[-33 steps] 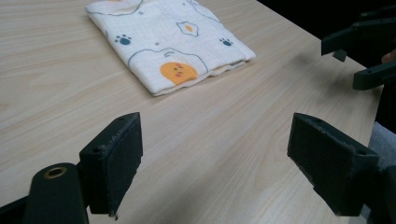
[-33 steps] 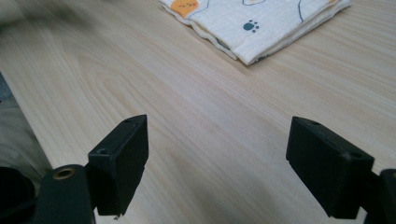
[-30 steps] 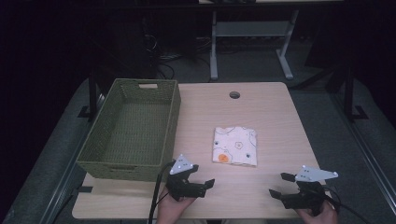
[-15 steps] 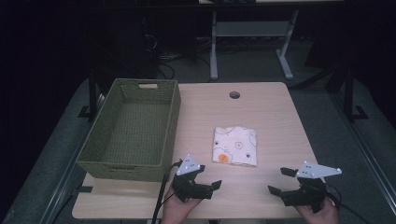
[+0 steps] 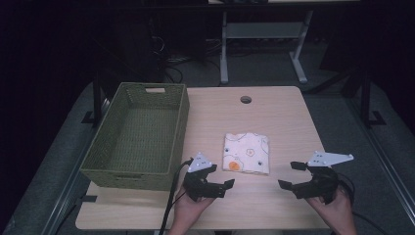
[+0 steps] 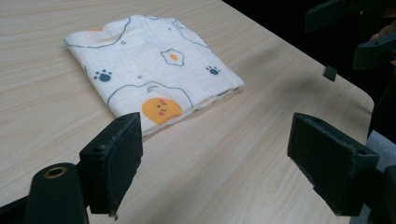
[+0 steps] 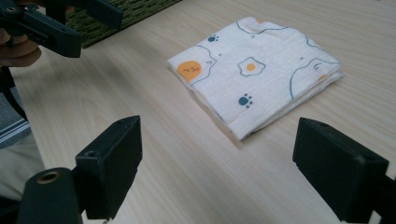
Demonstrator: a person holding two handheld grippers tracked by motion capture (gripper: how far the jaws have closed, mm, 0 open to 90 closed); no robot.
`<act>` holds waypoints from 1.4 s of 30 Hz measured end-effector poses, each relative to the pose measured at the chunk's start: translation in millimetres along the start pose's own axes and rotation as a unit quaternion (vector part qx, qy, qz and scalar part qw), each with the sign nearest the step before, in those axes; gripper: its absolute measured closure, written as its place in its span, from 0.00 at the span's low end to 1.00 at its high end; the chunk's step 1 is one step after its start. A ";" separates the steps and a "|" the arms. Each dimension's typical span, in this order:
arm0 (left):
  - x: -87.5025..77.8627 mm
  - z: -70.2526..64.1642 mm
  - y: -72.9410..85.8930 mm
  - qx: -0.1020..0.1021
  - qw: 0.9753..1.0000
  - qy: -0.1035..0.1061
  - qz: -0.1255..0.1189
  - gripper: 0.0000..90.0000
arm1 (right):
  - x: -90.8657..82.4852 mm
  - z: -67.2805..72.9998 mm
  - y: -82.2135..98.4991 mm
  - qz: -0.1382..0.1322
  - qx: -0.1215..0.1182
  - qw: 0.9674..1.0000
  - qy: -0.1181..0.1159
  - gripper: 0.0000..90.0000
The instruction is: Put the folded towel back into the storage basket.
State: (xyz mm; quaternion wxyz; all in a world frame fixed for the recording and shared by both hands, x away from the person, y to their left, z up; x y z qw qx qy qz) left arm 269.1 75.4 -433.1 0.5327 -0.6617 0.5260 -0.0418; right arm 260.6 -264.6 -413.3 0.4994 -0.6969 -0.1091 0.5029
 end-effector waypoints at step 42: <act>53.0 12.7 -45.2 -0.044 0.997 -0.047 0.031 0.22 | 53.7 -69.1 -59.4 0.059 0.012 0.998 -0.030 0.18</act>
Point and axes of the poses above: each handheld gripper's, and its own axes: x roughly forward along the jaws, y roughly out of its underside, z roughly to its left, the point moved 1 cm from there along x, roughly forward along the jaws, and after that the axes turned 11 degrees about -x, right-handed, at the moved point
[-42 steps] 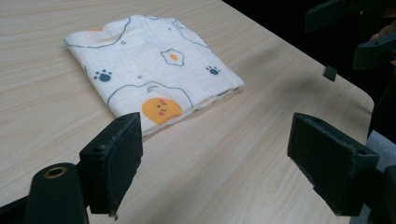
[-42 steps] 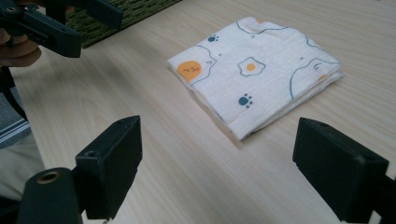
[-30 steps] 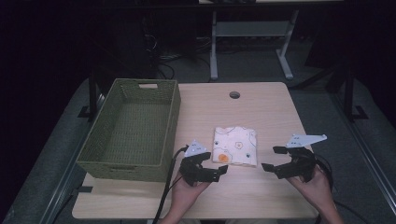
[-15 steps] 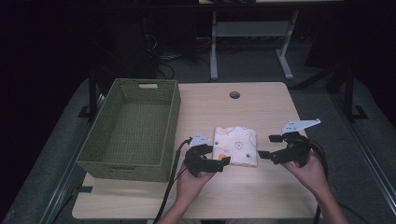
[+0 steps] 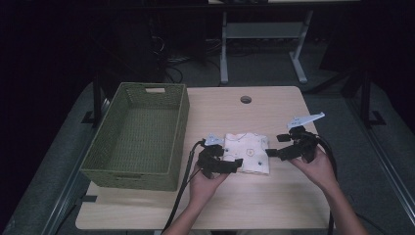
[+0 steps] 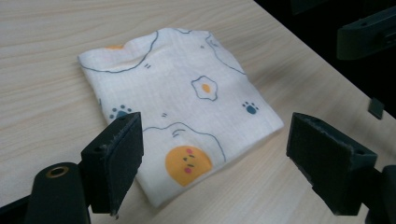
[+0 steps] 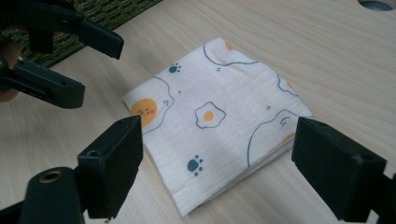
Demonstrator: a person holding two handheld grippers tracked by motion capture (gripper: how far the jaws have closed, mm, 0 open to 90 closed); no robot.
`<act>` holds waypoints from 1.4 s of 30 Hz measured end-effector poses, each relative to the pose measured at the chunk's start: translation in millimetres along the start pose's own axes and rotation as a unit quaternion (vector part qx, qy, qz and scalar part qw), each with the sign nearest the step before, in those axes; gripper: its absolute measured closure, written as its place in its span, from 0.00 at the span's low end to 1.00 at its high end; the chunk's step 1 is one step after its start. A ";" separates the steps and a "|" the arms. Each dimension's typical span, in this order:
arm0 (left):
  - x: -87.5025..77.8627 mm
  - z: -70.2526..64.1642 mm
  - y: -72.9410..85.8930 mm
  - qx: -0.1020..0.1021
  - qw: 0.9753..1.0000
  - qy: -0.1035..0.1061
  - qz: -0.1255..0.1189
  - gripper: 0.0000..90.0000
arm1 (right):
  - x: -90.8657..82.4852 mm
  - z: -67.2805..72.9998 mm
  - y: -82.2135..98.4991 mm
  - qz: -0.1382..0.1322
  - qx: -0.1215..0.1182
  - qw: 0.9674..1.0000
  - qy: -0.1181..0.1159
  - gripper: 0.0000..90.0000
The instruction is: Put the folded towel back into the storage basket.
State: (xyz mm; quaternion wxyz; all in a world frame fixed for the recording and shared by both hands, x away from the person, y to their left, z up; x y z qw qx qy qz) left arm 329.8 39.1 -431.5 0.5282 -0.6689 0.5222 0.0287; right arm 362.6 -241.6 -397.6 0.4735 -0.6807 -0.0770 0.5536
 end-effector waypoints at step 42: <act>30.3 32.1 -3.0 -0.059 0.993 -0.064 0.081 0.41 | 73.9 -43.1 -6.5 0.101 0.049 0.993 0.030 0.34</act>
Point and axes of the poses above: each handheld gripper's, and its own axes: x roughly forward along the jaws, y roughly out of its underside, z roughly to its left, the point moved 1 cm from there along x, roughly forward along the jaws, and after that the axes turned 11 degrees about -x, right-handed, at the moved point
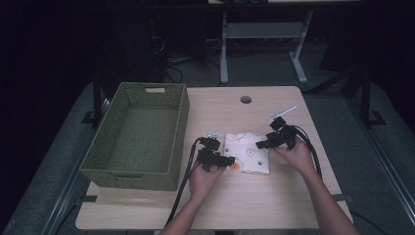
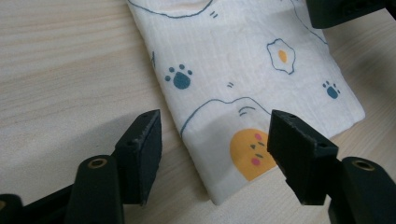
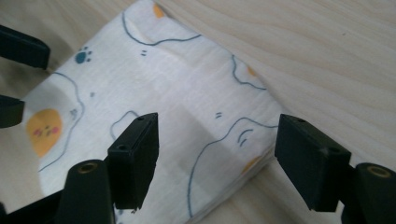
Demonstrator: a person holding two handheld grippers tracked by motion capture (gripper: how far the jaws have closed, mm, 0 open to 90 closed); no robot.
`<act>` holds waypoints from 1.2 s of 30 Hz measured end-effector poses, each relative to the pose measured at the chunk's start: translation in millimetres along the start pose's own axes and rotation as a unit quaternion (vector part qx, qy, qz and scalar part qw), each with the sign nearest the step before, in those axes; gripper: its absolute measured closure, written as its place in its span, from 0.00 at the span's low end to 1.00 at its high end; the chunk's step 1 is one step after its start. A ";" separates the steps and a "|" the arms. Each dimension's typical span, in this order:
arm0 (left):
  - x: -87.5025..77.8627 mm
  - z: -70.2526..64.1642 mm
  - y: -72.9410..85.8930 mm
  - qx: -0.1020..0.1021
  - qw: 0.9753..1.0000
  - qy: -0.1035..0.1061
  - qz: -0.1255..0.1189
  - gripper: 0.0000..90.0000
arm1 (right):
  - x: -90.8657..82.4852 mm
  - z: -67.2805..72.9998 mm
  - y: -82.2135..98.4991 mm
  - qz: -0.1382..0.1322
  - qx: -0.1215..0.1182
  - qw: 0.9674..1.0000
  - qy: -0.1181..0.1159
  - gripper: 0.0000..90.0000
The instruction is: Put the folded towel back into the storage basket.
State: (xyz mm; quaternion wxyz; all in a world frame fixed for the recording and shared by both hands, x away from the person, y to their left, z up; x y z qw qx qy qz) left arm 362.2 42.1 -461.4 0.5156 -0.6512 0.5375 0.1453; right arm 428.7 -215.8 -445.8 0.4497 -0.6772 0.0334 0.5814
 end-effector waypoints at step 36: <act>9.6 0.2 0.9 0.024 0.999 0.009 0.020 0.88 | 20.4 -4.4 4.1 0.007 0.058 0.998 -0.013 0.84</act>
Point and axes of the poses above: each handheld gripper's, and its own axes: x roughly forward along the jaws, y roughly out of its underside, z roughly to its left, the point moved 1 cm from there along x, roughly forward along the jaws, and after that the axes turned 11 degrees about -x, right-handed, at the moved point
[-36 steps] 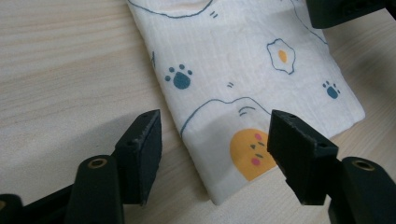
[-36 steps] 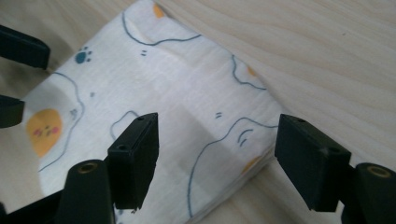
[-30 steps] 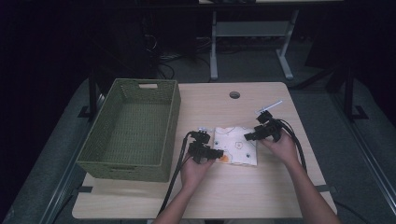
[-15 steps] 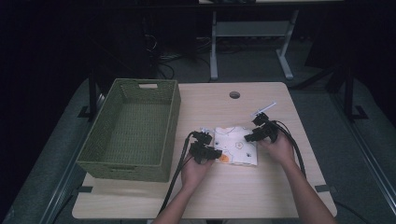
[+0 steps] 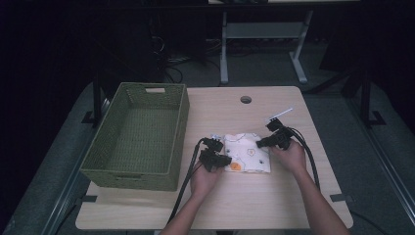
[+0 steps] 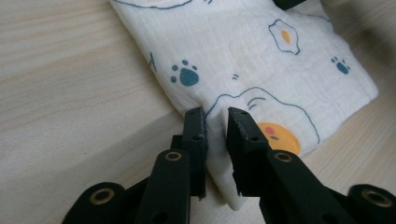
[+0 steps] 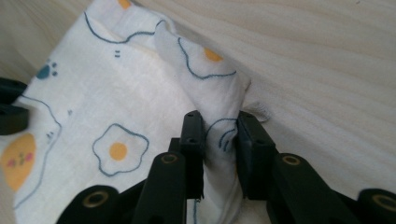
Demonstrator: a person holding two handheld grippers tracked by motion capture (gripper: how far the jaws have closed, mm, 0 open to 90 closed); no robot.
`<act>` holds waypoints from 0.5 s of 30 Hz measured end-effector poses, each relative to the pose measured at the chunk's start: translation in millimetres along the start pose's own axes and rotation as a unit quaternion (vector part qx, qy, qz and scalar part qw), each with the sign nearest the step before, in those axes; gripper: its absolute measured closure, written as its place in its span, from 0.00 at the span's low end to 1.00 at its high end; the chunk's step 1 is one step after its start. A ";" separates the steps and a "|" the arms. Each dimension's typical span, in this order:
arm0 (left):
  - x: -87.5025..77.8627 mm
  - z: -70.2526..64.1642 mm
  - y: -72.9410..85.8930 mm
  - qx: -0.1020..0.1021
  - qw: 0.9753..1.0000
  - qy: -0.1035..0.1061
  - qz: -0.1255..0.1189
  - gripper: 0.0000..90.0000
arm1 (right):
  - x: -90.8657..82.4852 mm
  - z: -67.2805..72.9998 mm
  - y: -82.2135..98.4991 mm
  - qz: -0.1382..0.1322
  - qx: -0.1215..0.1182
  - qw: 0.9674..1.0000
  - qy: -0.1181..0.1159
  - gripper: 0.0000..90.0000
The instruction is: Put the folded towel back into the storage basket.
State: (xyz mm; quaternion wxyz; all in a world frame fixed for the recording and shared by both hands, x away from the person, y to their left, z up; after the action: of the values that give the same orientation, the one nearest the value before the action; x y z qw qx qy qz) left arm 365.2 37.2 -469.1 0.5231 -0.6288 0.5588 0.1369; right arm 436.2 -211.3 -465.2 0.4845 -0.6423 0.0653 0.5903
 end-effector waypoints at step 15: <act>-3.8 11.0 -2.4 -0.046 0.997 0.060 -0.007 0.96 | -5.2 -18.6 19.3 -0.079 0.089 0.987 -0.110 0.89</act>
State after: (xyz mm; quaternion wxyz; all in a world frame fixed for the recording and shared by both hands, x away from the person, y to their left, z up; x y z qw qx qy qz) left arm 370.5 47.8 -469.6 0.4601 -0.6630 0.5780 0.1211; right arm 435.0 -237.0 -474.5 0.5890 -0.5312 0.0135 0.6089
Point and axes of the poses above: each handheld gripper's, and its own axes: x roughly forward along the jaws, y roughly out of its underside, z roughly to its left, the point moved 1 cm from there along x, roughly forward along the jaws, and after that the axes turned 11 degrees about -x, right-handed, at the moved point
